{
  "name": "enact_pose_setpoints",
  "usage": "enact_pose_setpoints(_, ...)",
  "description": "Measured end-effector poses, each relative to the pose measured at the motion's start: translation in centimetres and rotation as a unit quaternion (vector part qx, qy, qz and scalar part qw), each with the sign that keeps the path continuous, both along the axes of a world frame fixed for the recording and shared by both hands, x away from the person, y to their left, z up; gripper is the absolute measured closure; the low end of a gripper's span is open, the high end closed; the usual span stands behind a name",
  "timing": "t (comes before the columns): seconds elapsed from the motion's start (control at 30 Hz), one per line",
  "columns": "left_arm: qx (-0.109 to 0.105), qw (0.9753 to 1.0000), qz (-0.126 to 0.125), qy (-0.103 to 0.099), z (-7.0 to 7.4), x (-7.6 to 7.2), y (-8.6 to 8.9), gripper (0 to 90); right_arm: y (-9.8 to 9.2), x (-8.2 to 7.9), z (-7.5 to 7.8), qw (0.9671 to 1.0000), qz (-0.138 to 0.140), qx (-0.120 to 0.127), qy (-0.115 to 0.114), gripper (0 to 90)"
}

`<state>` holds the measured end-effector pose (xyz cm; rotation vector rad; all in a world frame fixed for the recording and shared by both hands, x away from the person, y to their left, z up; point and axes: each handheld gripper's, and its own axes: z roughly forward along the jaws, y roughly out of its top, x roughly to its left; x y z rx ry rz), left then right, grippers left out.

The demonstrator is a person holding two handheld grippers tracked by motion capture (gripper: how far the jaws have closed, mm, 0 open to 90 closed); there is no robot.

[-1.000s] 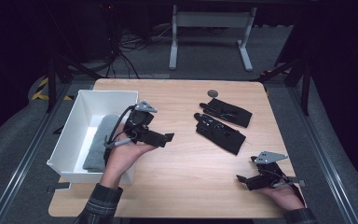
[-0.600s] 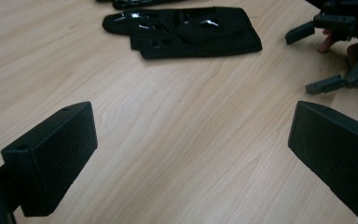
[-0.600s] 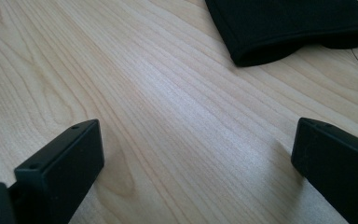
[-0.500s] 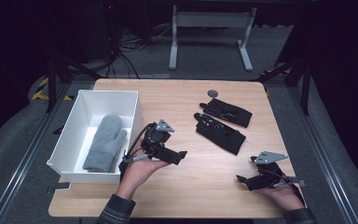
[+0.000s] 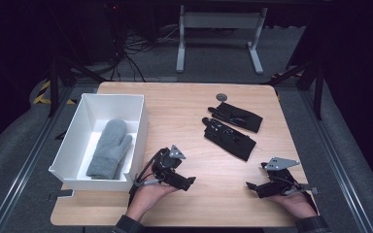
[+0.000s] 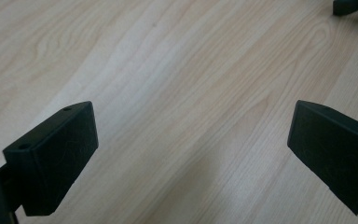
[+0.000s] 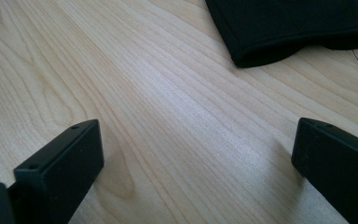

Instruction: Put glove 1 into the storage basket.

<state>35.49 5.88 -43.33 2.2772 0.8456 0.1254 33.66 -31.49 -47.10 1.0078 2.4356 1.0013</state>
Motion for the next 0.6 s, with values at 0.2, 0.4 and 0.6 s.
enact_pose_setpoints(0.2,0.01,0.9999,0.002,0.006,-1.7,-0.6,0.3,2.2,0.0,0.0,0.0,1.0,0.001,0.0,0.0,2.4)
enact_pose_setpoints(0.4,0.022,0.9997,0.011,-0.001,-3.0,-1.1,0.5,1.9,0.0,0.0,0.0,1.0,0.0,0.0,0.0,2.4)
enact_pose_setpoints(0.6,0.028,0.9995,0.012,-0.011,-3.5,-1.1,0.7,1.3,0.0,0.0,0.0,1.0,0.001,0.0,0.0,2.4)
